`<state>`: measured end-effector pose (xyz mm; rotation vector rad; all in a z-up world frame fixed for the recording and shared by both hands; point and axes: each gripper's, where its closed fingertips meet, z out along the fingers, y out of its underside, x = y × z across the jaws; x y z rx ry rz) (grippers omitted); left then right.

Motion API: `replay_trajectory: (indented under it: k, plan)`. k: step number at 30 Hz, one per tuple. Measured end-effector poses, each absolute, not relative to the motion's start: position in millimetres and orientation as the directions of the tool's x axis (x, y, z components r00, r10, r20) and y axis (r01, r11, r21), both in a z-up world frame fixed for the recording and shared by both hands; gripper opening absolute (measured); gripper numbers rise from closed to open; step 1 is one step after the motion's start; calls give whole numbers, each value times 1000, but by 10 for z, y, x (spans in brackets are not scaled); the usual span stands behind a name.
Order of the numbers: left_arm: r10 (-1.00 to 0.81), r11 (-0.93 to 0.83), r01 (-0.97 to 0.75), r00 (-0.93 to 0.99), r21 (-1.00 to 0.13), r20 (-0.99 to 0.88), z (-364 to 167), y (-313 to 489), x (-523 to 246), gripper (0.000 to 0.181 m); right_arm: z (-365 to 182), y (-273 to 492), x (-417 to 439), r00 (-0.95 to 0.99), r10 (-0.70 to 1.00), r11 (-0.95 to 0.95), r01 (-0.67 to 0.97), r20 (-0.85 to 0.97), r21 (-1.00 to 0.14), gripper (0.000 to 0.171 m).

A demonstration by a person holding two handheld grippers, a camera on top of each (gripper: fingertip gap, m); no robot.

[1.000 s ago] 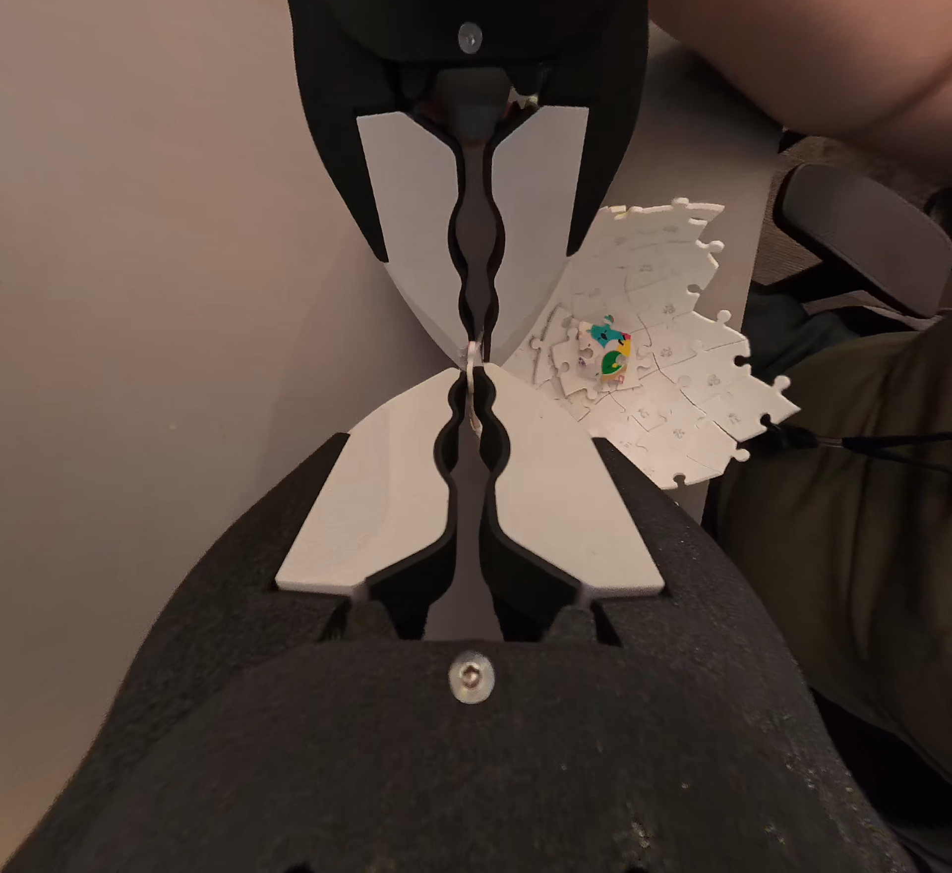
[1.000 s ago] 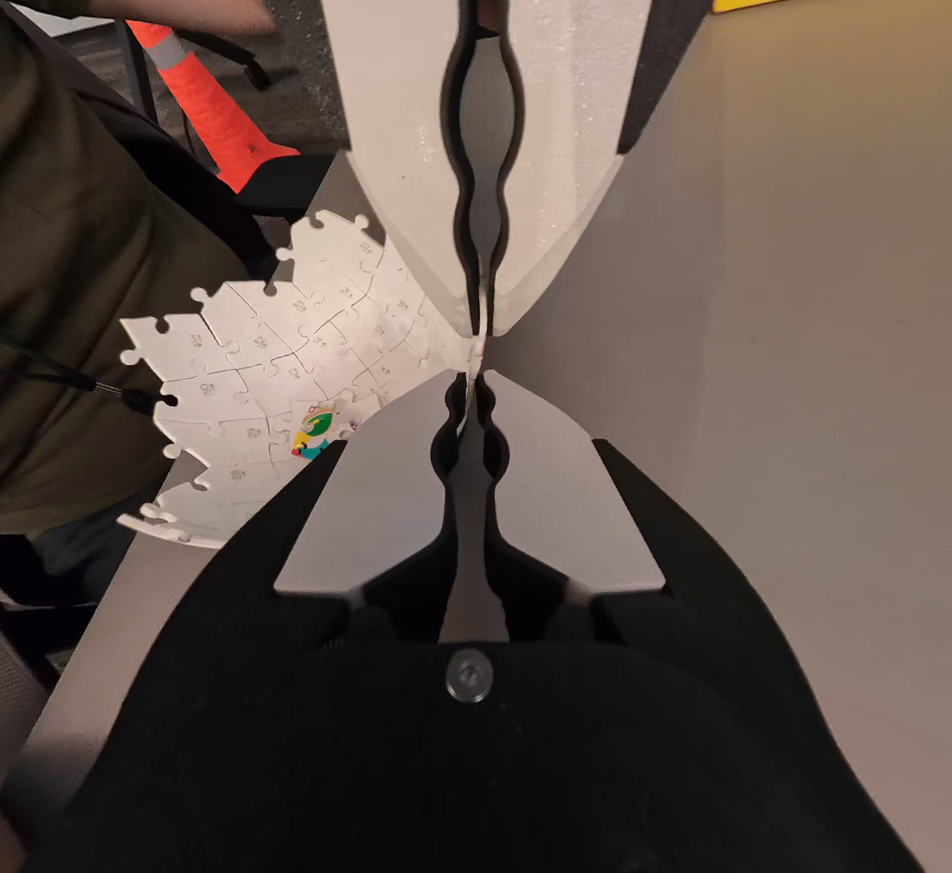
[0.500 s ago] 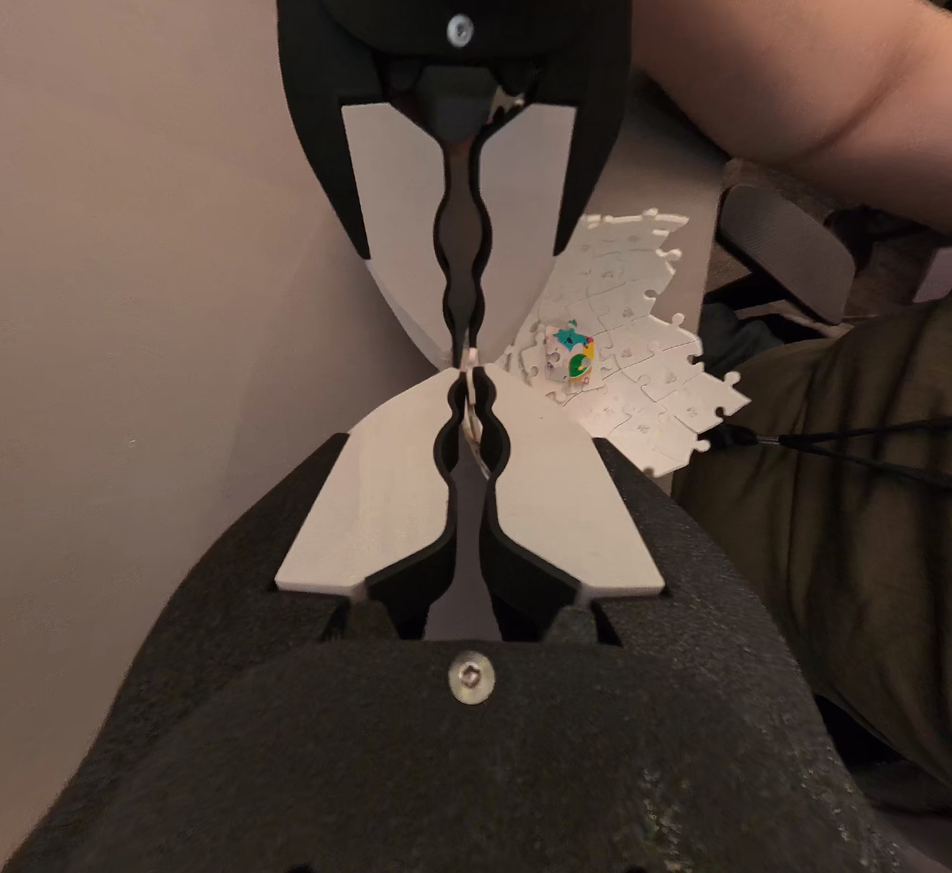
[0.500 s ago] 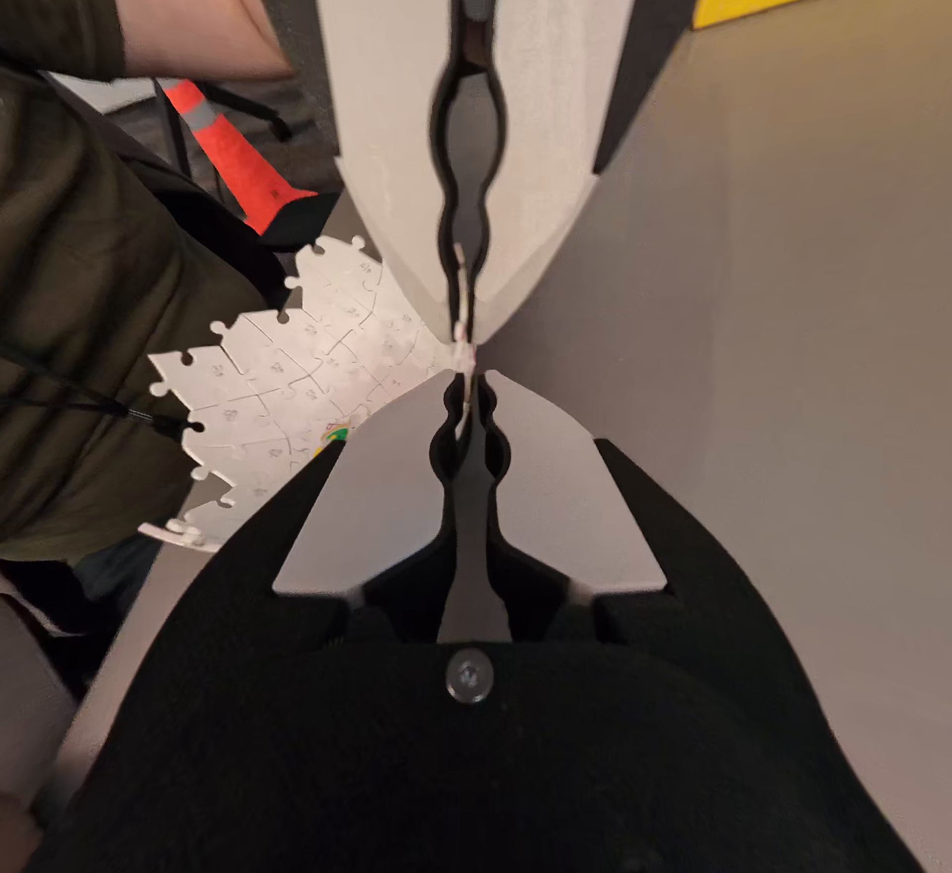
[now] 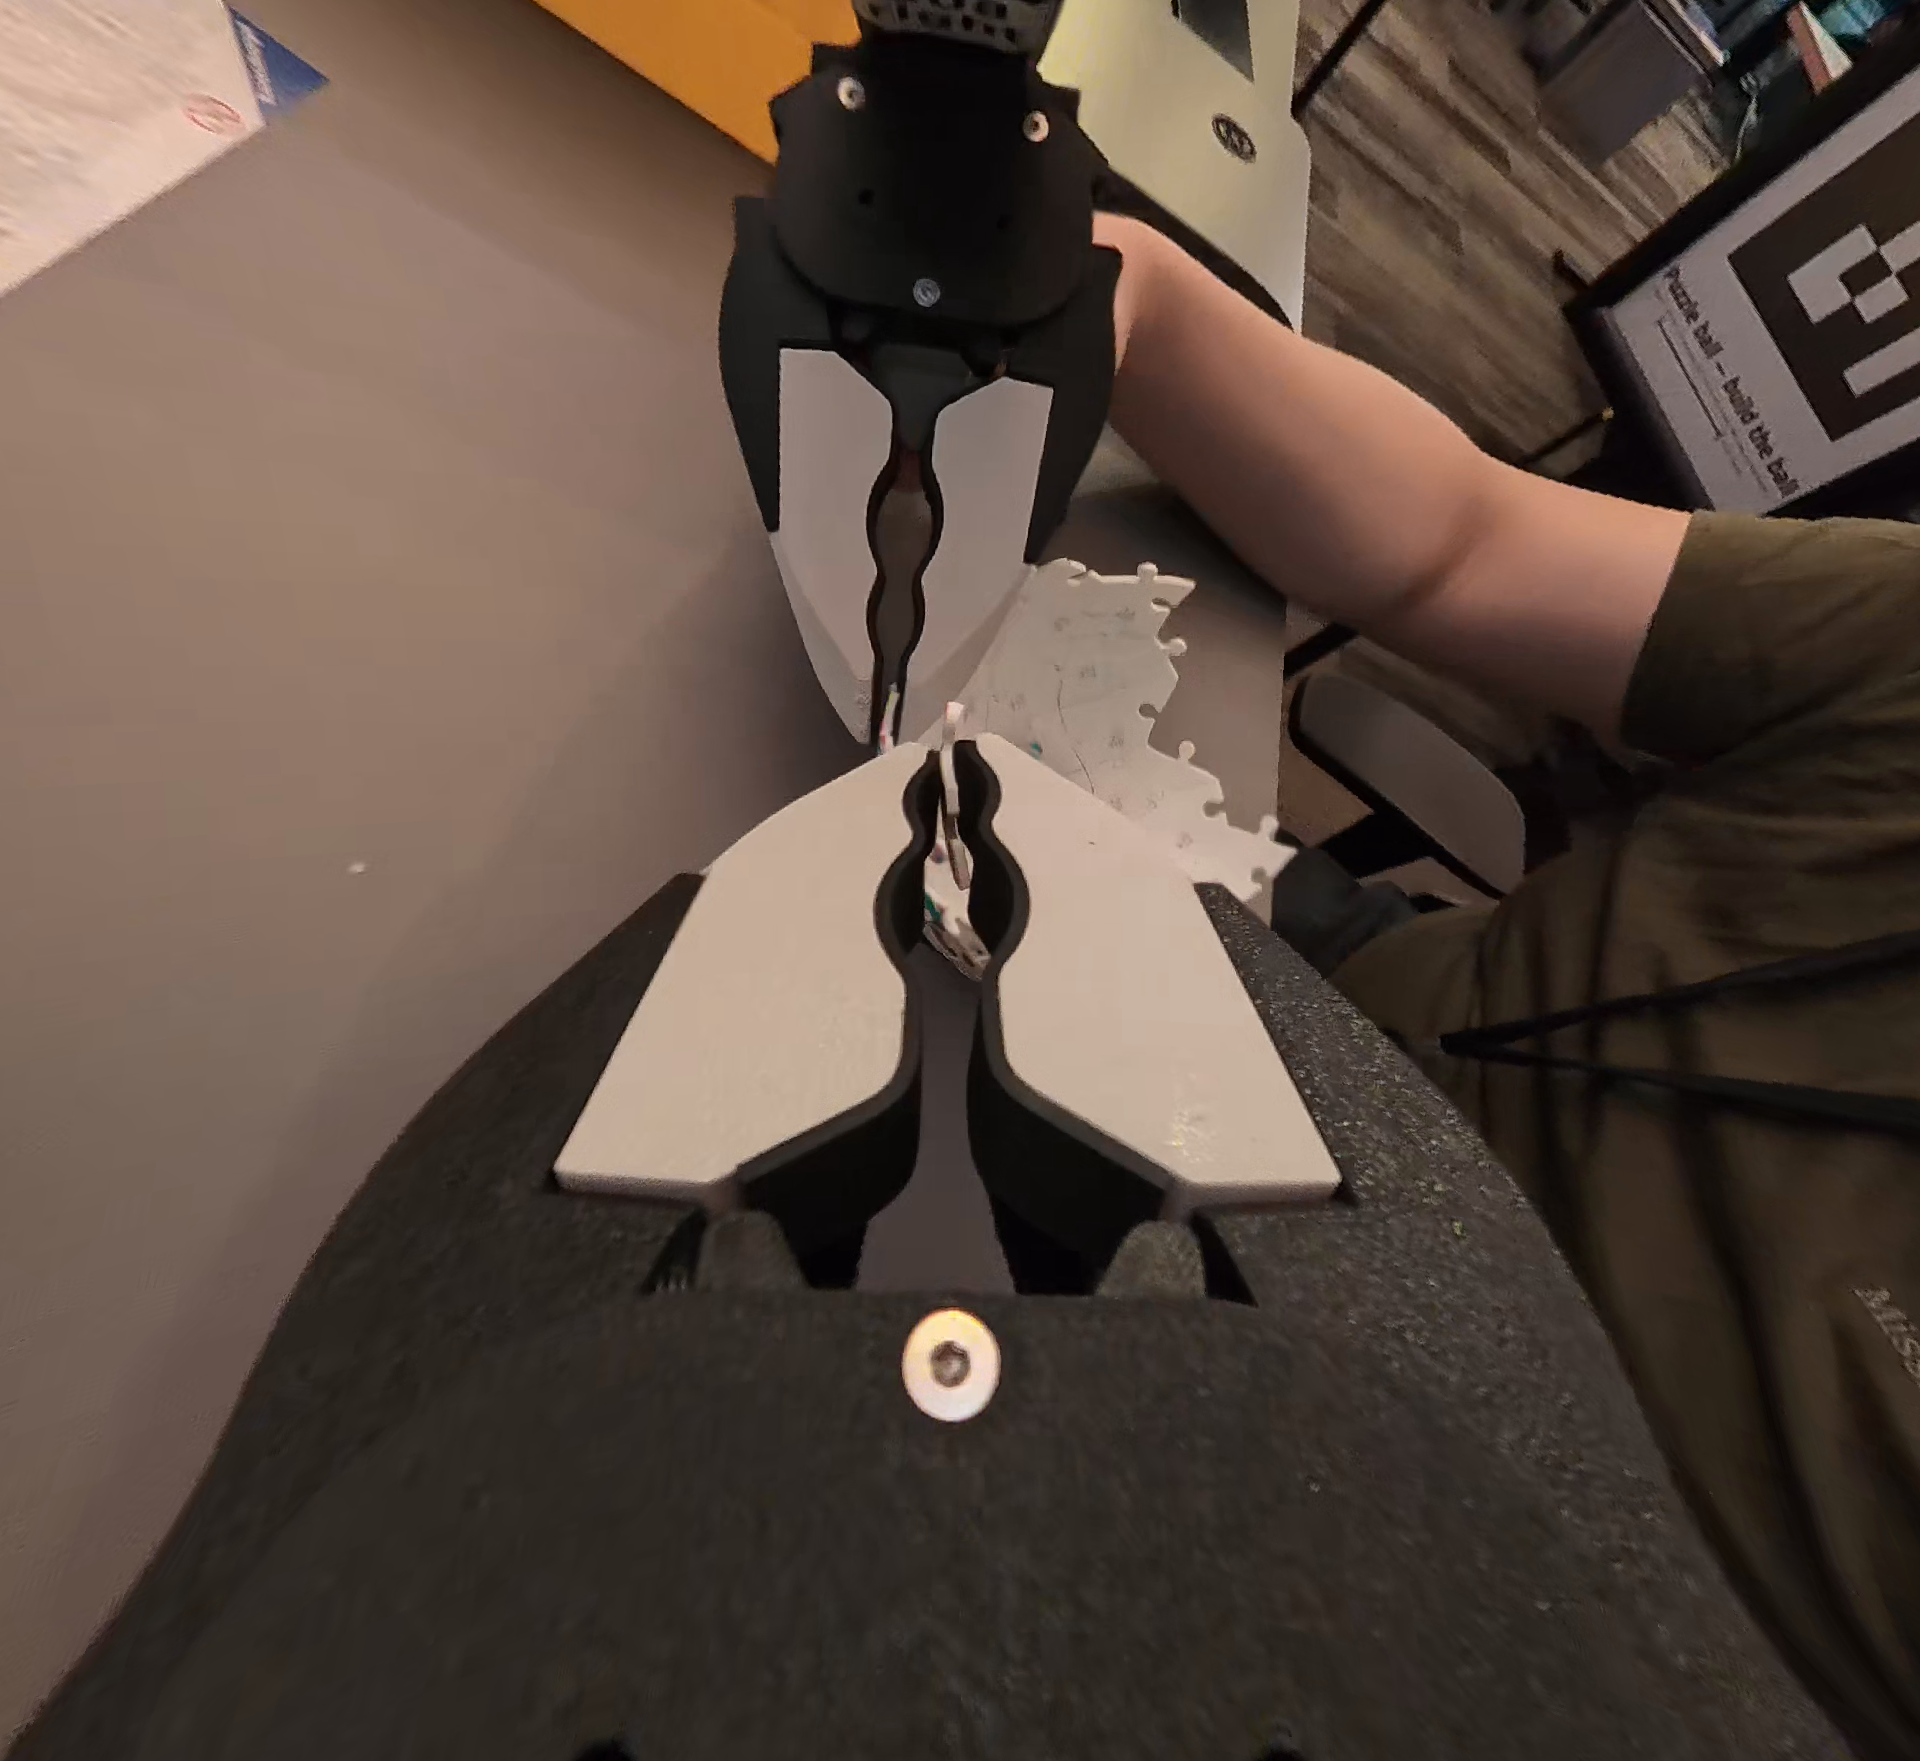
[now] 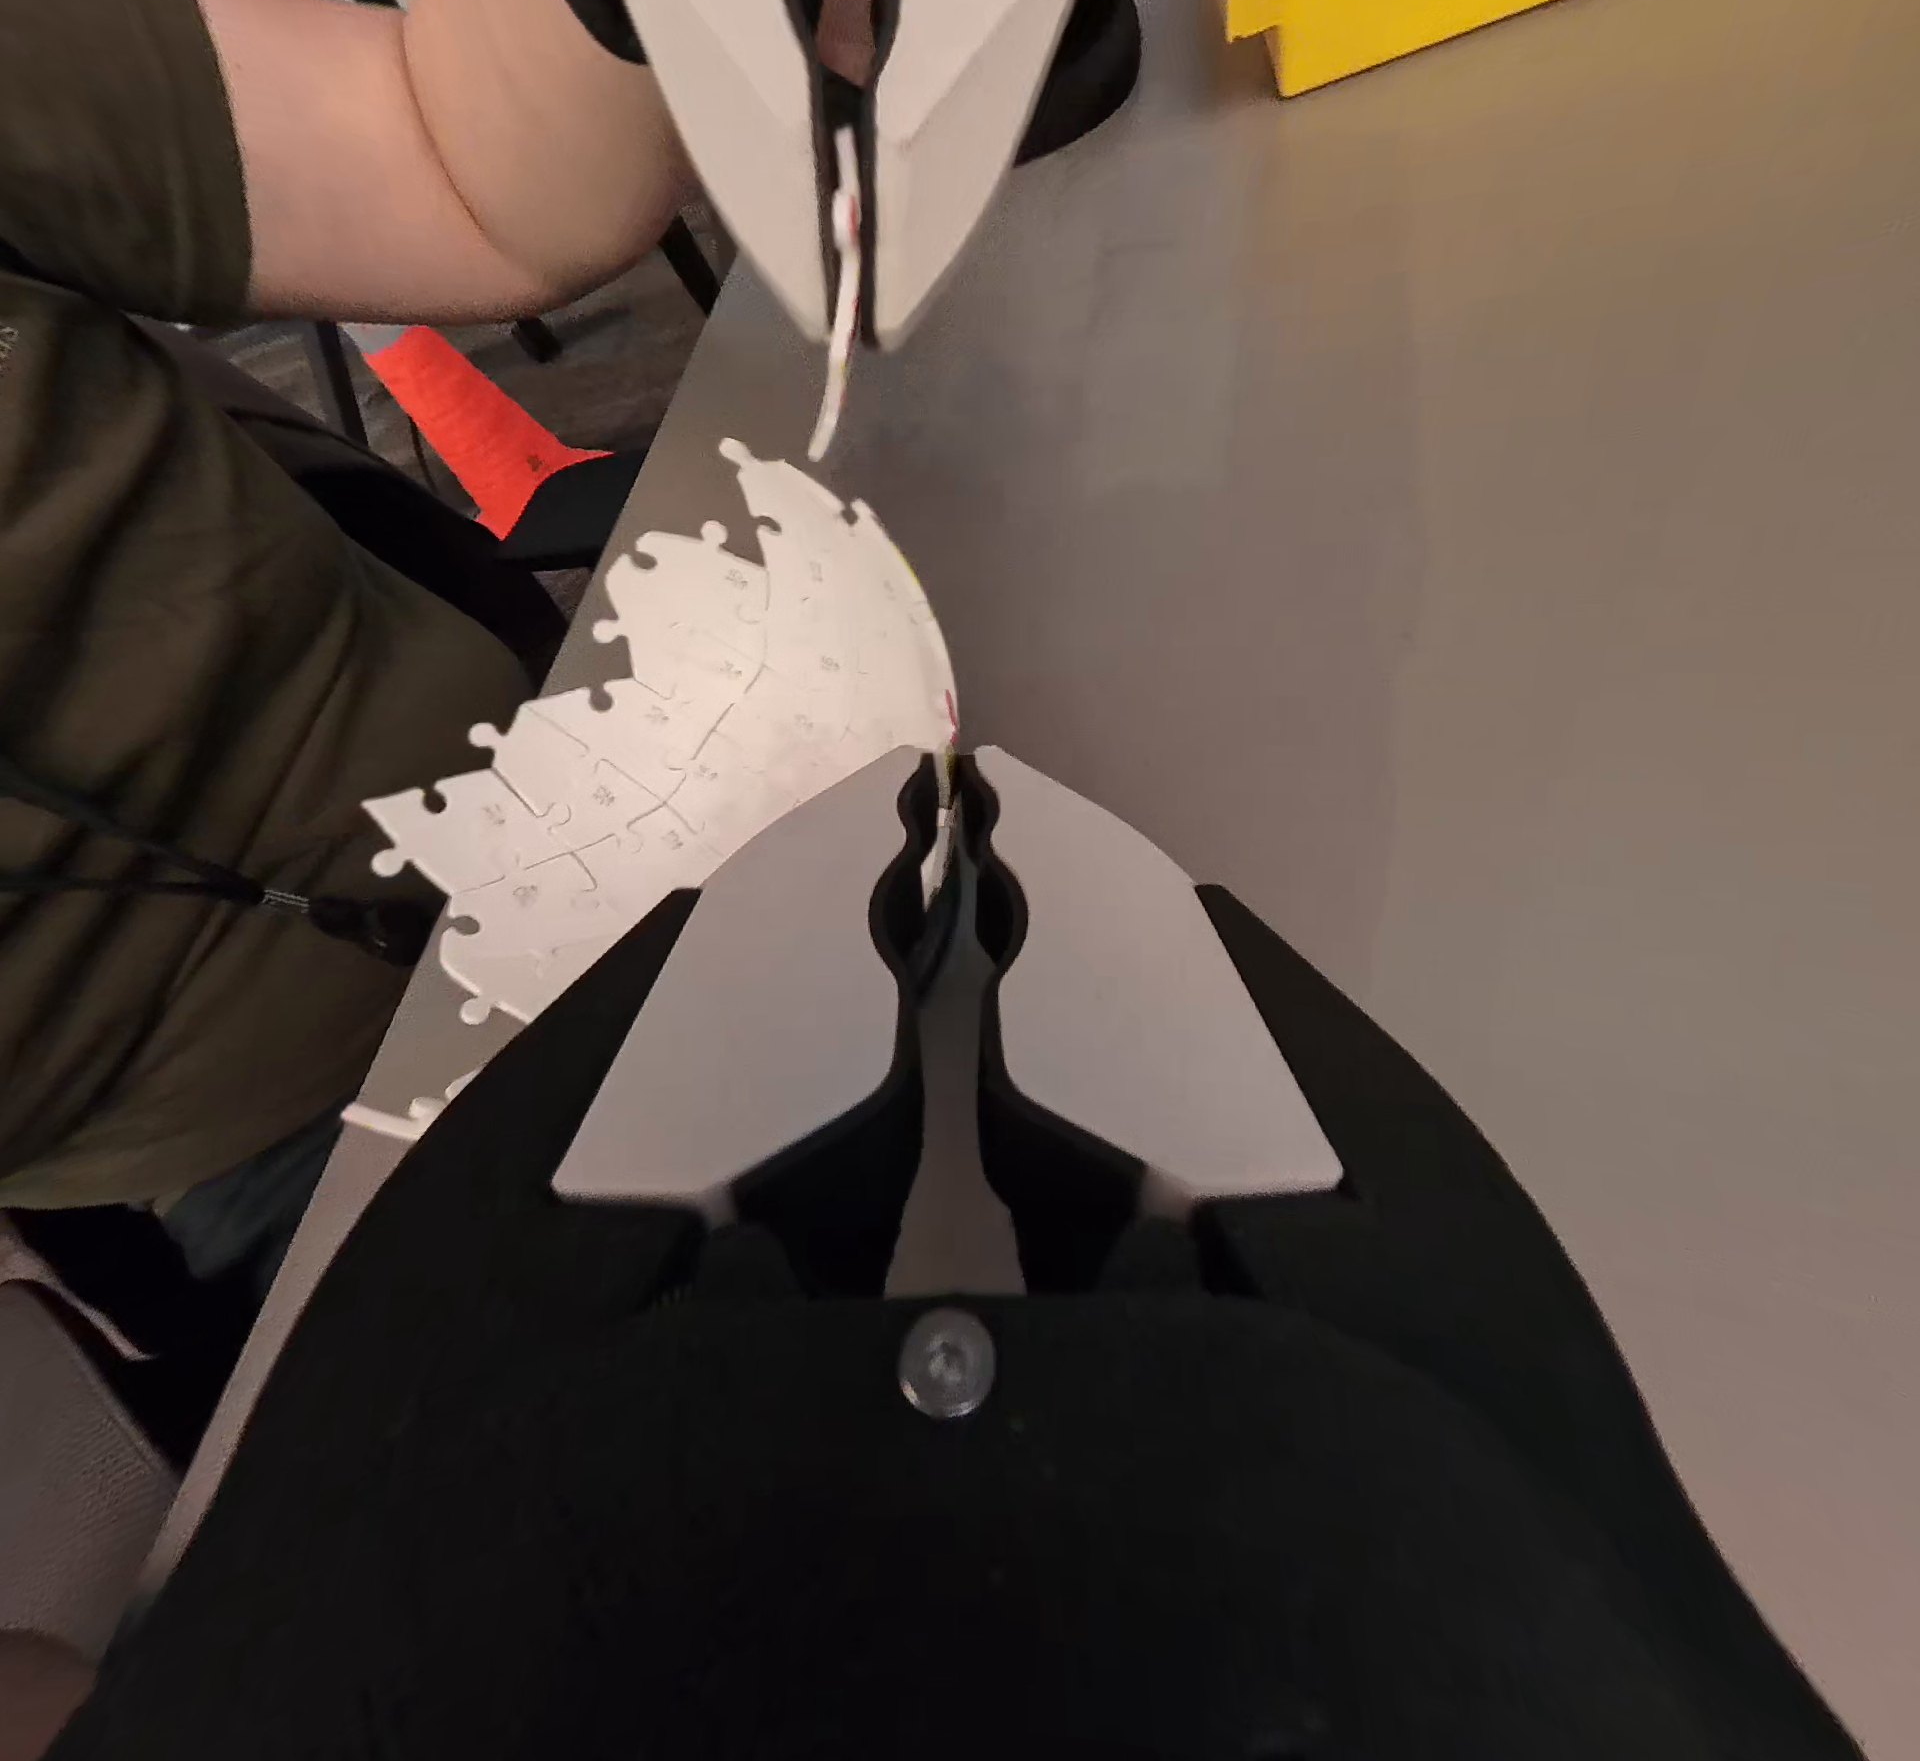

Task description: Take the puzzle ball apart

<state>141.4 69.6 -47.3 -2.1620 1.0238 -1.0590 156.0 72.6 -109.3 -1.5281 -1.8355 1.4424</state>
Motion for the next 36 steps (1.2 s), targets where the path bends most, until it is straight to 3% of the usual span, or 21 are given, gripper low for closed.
replay_trajectory:
  k: [4,7,9,13,15,17,18,19,20,22,26,29,33,36]
  plan:
    - [-788,-597,-342,418,-725,452,-412,724,1368,3,-981,825,1578,-329,910,-70,475,-250,-877,17]
    - [-790,-588,-322,424,-742,443,-378,774,1414,2,-596,971,1608,-260,951,-75,322,-165,-944,17]
    - [-802,-560,-301,430,-772,414,-325,830,1476,2,-342,1012,1596,-218,955,-151,226,-201,-962,17]
    - [-819,-514,-275,439,-813,369,-240,957,1599,2,-345,921,1523,-242,926,-229,250,-290,-941,24]
    - [-832,-501,-274,415,-821,370,-207,967,1675,3,-379,970,1497,-218,924,-258,249,-314,-933,19]
    - [-837,-490,-278,416,-826,357,-204,994,1720,5,-362,928,1530,-256,904,-274,264,-342,-925,3]
    - [-836,-488,-263,415,-832,359,-181,1005,1746,19,-323,942,1560,-247,910,-270,260,-334,-927,3]
    - [-821,-495,-240,444,-835,359,-157,1053,1744,51,-258,955,1613,-235,917,-261,254,-321,-932,3]
    - [-823,-485,-230,445,-844,352,-111,1055,1739,64,-154,970,1690,-219,926,-253,241,-307,-937,3]
    - [-850,-431,-187,411,-883,328,48,995,1706,55,122,1107,1959,-99,961,-234,209,-258,-950,3]
    - [-862,-377,-120,409,-918,301,133,887,1522,42,443,1783,3125,446,891,-199,221,-83,-955,2]
    - [-864,-346,-91,420,-934,279,13,839,1385,40,165,2213,3928,637,726,-464,174,-260,-869,3]
    - [-887,-268,-40,401,-963,230,-66,810,1268,36,-758,2582,4401,754,547,-749,247,-364,-615,3]
    - [-898,-284,-38,360,-958,252,-120,793,1279,34,-1235,2667,4567,820,497,-819,336,-284,-465,10]
